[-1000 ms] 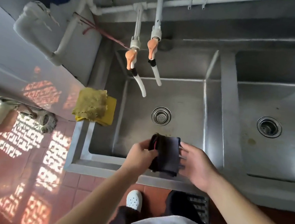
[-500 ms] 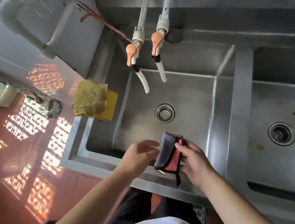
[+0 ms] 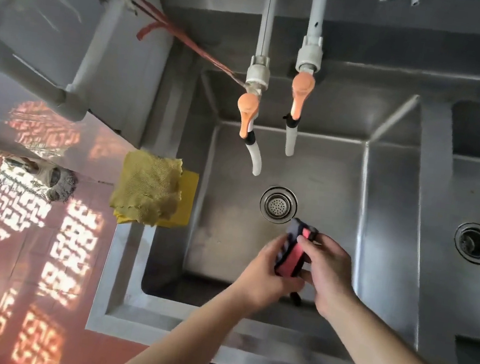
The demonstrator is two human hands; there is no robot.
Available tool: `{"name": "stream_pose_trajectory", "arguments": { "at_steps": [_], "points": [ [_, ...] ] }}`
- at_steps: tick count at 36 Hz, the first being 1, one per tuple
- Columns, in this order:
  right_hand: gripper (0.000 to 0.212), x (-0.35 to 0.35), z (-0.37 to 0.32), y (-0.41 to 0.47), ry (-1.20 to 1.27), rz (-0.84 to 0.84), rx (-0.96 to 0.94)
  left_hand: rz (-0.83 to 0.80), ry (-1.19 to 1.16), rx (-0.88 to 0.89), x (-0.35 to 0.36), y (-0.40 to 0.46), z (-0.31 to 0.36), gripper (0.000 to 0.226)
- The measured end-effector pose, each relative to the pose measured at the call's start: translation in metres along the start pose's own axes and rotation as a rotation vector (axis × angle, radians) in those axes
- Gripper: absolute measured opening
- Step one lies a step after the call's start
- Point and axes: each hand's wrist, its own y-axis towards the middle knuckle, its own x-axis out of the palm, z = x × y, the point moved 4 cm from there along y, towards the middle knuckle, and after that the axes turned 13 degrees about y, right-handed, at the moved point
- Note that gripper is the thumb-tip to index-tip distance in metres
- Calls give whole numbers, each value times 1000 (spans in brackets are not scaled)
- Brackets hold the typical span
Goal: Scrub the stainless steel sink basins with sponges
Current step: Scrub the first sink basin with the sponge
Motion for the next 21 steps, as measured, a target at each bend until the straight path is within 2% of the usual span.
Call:
{"name": "stream_pose_trajectory", "arguments": {
  "at_steps": [2,4,9,12,15,17,19,21],
  "points": [
    [10,18,8,11,-12,-26,3,31,-70,-6,-7,15,-9,59],
    [20,33,17,22,9,-88,89,78,-128,-50,-17,28,-24,54],
    [48,50,41,58,-159,-294,364,305,-283,-296,-53,65,-77,30],
    [54,48,46,78,-171,-374,455,286,-296,-388,-64,86,-93,28],
    [42,32,41,106,-89,-232,382,214,-277,-420,-73,108,-99,26],
    [26,14,38,126,-85,-68,264,254,-291,-454,-88,126,-104,28],
    [12,-9,37,145,-257,65,116,329,-321,-496,-103,146,-107,25],
    [17,-29,38,162,-558,113,-20,428,-309,-516,-122,174,-107,22]
  ]
}}
